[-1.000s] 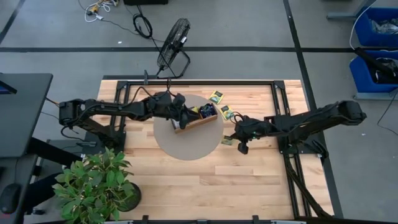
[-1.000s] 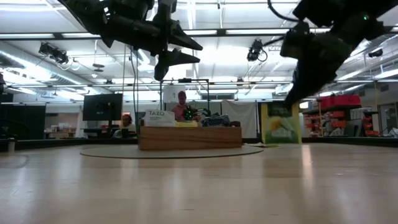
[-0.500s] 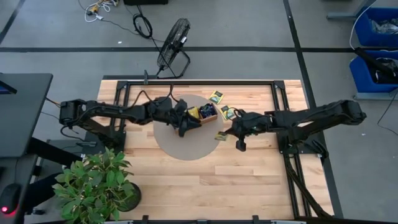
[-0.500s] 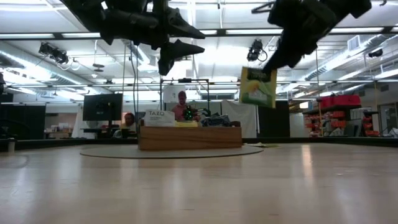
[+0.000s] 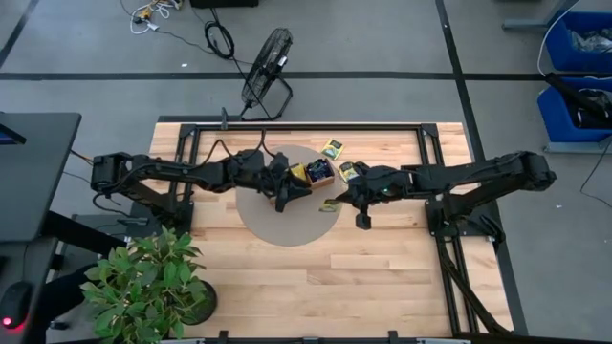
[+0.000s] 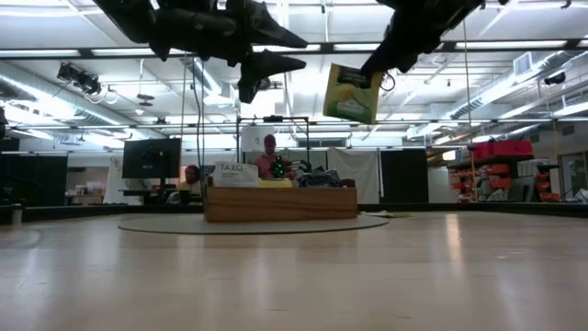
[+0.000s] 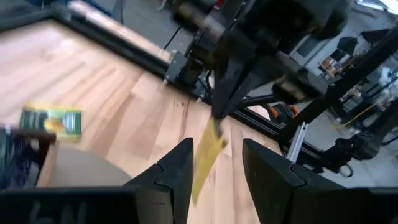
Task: Pick & Place Tea
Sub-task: Put the yellow tea bag into the middle section of the wooden organizer
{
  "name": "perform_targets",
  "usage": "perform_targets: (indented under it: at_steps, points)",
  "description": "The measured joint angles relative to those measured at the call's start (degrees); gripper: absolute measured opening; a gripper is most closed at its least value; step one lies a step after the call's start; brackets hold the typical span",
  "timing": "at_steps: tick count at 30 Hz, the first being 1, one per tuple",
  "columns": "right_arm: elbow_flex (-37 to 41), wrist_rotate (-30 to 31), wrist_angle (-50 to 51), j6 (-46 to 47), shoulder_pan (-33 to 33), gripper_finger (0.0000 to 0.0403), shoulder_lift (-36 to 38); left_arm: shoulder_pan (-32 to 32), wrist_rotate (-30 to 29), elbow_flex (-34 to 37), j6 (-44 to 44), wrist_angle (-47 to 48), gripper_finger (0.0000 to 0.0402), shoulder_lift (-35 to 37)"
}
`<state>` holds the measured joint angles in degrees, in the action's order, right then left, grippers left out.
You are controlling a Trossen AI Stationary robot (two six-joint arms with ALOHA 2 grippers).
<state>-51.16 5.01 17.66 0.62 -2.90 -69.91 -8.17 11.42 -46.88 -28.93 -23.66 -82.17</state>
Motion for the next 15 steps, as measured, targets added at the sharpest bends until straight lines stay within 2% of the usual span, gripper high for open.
perform_targets:
  at_steps: [5, 9, 15]
  points:
    - [-2.2, 0.0, 0.3, -1.4, 0.0, 0.0, -3.2, 0.1, -0.9, -1.0, 2.1, 0.5, 0.0142, 0.0]
    - [-3.9, 1.3, 0.2, -2.6, 0.0, 0.0, -3.7, 1.0, -1.1, -1.2, 2.5, 4.0, 0.0142, 0.0]
    - [-5.4, 1.6, 0.2, -3.5, 0.0, 0.0, -4.0, 2.4, -1.0, -1.2, 2.6, 4.1, 0.0142, 0.0]
